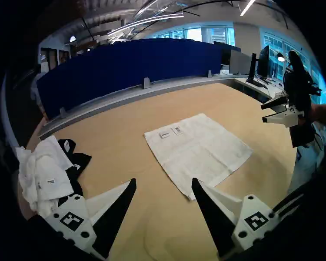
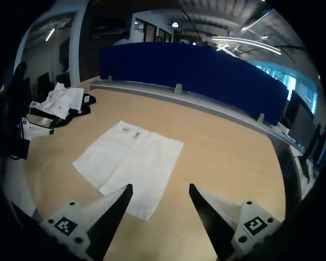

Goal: Fold towel

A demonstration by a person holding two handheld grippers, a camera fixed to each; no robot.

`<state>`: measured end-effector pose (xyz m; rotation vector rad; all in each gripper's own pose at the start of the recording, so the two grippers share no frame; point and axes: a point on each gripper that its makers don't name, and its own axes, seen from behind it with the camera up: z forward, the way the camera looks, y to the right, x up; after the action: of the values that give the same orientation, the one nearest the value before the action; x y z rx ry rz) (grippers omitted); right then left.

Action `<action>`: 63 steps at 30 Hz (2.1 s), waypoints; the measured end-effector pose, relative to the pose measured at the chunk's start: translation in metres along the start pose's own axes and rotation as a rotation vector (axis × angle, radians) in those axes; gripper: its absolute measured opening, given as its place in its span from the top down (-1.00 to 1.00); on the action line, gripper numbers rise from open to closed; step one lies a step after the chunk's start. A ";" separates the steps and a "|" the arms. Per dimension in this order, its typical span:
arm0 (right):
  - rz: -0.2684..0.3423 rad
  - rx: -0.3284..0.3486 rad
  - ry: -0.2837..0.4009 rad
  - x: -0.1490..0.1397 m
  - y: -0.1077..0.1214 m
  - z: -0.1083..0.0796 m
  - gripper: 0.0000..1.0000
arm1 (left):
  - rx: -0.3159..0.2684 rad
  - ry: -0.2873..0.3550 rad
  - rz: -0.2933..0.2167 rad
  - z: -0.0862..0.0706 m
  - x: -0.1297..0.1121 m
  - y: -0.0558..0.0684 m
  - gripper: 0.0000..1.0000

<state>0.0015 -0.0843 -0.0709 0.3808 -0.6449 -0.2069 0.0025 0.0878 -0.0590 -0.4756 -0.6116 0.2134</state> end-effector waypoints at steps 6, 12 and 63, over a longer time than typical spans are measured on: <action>0.001 0.025 -0.033 -0.022 -0.004 0.022 -1.00 | -0.015 -0.041 0.002 0.025 -0.020 0.009 -0.89; -0.009 0.047 -0.075 -0.047 -0.006 0.039 -1.00 | -0.029 -0.079 0.014 0.045 -0.036 0.016 -0.89; -0.009 0.130 -0.238 -0.123 -0.025 0.061 0.02 | -0.135 -0.280 0.035 0.088 -0.094 0.068 -0.03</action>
<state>-0.1345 -0.0867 -0.1032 0.4888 -0.8936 -0.2217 -0.1291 0.1478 -0.0763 -0.5923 -0.8953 0.2760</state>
